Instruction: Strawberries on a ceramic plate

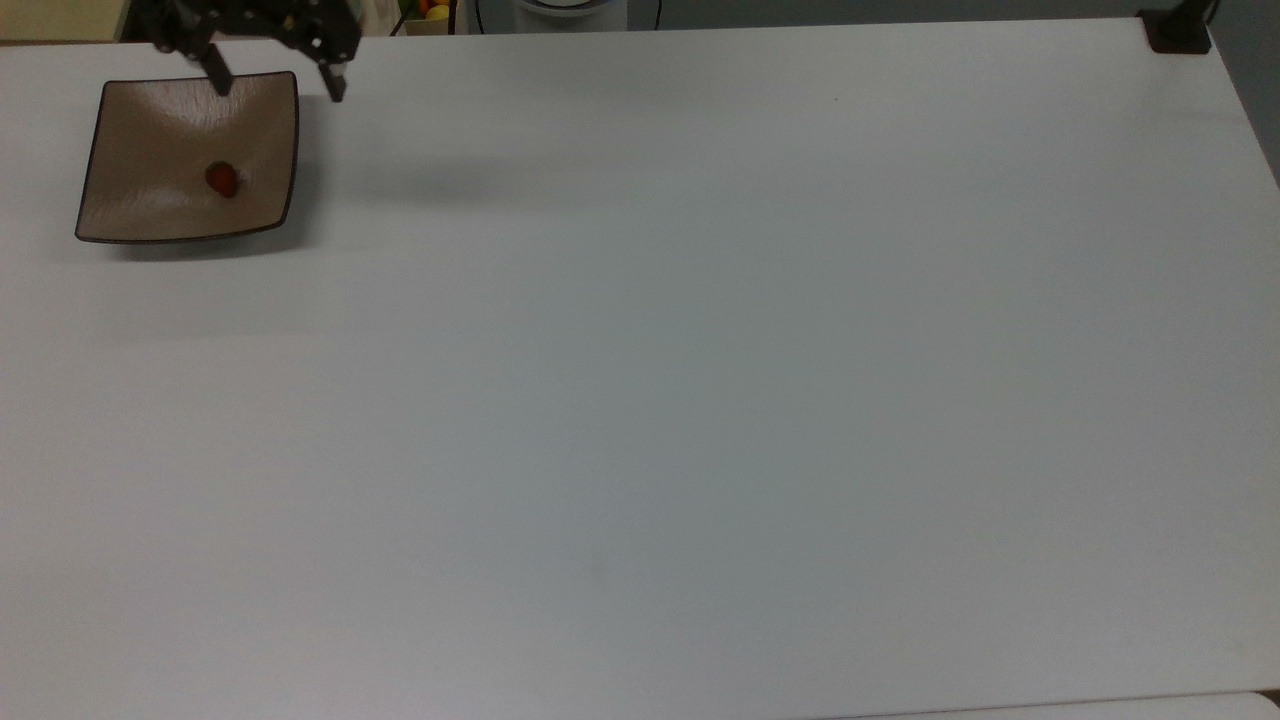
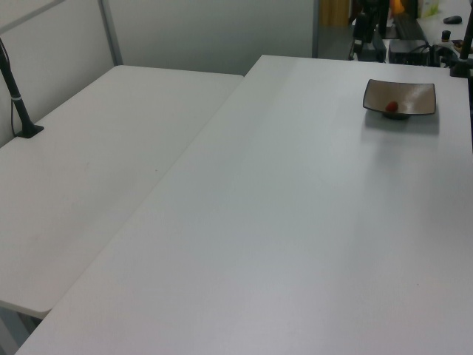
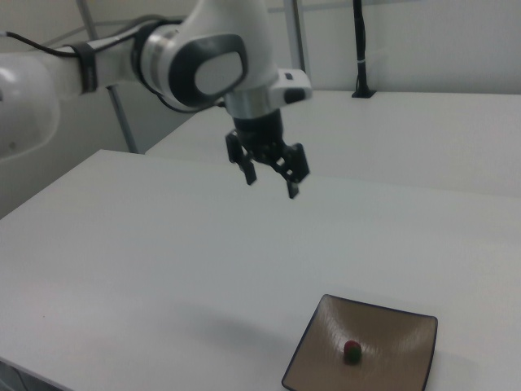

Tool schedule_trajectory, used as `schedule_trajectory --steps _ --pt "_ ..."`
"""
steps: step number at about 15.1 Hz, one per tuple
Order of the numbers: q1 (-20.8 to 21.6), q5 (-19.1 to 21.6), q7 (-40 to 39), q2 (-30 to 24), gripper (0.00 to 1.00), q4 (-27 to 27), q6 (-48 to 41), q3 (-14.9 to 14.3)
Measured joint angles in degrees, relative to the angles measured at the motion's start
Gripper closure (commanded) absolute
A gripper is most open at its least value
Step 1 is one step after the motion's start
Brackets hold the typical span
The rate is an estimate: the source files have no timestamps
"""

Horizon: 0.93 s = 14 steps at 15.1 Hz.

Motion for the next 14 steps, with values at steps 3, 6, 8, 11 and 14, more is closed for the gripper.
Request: schedule_trajectory --steps 3,6,8,11,14 --pt "0.17 0.01 6.59 -2.67 0.0 0.36 -2.9 4.07" --pt "1.2 0.01 12.24 -4.36 0.0 0.38 -4.73 8.11" --pt "2.27 0.01 15.0 -4.71 0.0 0.39 -4.78 10.13" --pt "3.02 0.01 18.11 -4.72 0.0 0.38 -4.78 13.12" --pt "3.67 0.01 18.45 -4.7 0.0 0.38 -4.78 14.36"
